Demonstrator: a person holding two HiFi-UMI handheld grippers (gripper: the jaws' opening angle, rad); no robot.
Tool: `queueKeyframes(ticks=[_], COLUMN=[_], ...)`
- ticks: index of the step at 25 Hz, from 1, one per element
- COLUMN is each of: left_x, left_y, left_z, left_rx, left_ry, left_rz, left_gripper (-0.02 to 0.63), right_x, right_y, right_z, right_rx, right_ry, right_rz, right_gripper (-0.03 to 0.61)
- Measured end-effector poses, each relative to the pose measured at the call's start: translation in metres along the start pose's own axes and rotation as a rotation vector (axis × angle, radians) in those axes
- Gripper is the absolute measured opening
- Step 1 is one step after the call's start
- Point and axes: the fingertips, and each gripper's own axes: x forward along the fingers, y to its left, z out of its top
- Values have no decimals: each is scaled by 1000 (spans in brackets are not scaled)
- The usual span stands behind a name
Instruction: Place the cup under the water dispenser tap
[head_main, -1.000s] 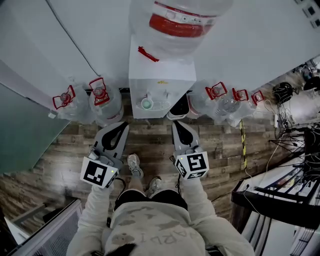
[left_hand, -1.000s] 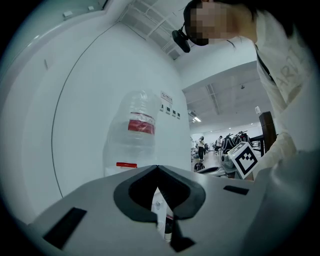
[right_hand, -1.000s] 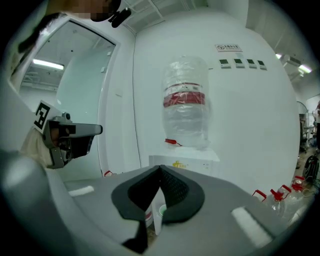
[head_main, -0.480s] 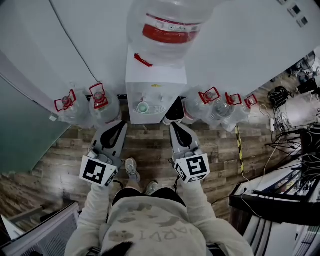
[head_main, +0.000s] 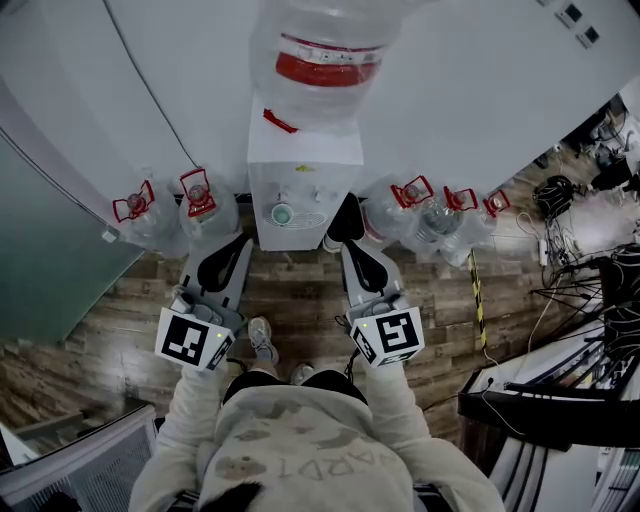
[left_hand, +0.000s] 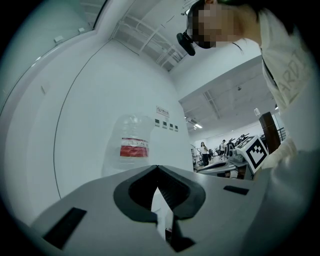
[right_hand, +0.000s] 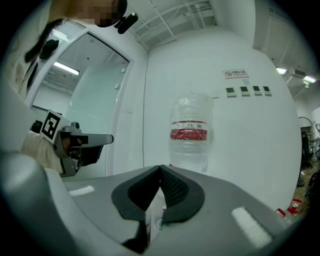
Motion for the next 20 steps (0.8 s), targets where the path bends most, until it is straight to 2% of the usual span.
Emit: queueKeyframes(ticks=[20], left_x=[-13], left_y=[-55], left_z=[27], left_rx=[9], left_ry=[-46], left_rz=[-18], left_gripper=[5], right_x=[-53], right_y=[2], right_z=[36], right_rx=[-39], right_ry=[-73], right_rz=[8], right_gripper=[9])
